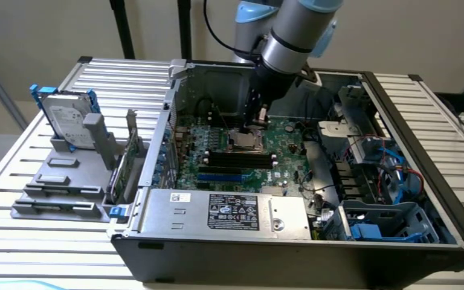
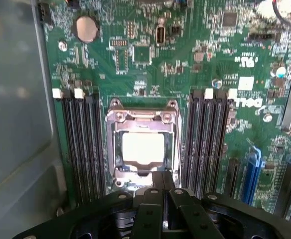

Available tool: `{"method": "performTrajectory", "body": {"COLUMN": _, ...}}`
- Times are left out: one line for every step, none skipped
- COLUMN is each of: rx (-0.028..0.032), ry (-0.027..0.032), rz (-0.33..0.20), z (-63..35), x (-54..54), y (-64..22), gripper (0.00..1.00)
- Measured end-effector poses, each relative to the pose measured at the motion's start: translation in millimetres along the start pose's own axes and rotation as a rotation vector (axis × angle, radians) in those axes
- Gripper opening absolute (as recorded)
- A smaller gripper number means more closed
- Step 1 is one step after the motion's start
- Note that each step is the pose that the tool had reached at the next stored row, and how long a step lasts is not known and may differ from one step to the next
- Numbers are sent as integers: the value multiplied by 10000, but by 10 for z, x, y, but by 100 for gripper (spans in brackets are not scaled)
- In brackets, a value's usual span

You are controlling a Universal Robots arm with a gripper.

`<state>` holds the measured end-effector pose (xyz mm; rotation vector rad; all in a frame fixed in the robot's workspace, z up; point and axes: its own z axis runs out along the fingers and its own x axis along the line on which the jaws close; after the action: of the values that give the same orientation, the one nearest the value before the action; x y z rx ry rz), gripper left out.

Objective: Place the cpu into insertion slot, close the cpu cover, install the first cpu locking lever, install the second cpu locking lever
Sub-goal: 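Close the cpu cover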

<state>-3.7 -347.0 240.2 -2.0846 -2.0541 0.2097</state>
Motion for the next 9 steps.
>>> {"method": "performTrajectory", "body": {"rx": 3, "ry": 11, "rz": -2, "z": 13, "x": -2, "y": -29, "gripper": 11}}
{"method": "performTrajectory", "body": {"rx": 5, "ry": 52, "rz": -12, "z": 22, "x": -3, "y": -52, "gripper": 11}}
{"method": "performTrajectory", "body": {"rx": 6, "ry": 104, "rz": -26, "z": 31, "x": -4, "y": -67, "gripper": 11}}
{"method": "performTrajectory", "body": {"rx": 6, "ry": 144, "rz": -36, "z": 44, "x": -4, "y": -79, "gripper": 11}}
{"method": "performTrajectory", "body": {"rx": 6, "ry": 173, "rz": -43, "z": 60, "x": -5, "y": -94, "gripper": 11}}
{"method": "performTrajectory", "body": {"rx": 7, "ry": 190, "rz": -47, "z": 77, "x": -6, "y": -112, "gripper": 11}}
{"method": "performTrajectory", "body": {"rx": 7, "ry": 206, "rz": -52, "z": 95, "x": -7, "y": -130, "gripper": 11}}
{"method": "performTrajectory", "body": {"rx": 7, "ry": 222, "rz": -57, "z": 114, "x": -8, "y": -150, "gripper": 11}}
{"method": "performTrajectory", "body": {"rx": 6, "ry": 241, "rz": -61, "z": 135, "x": -9, "y": -170, "gripper": 11}}
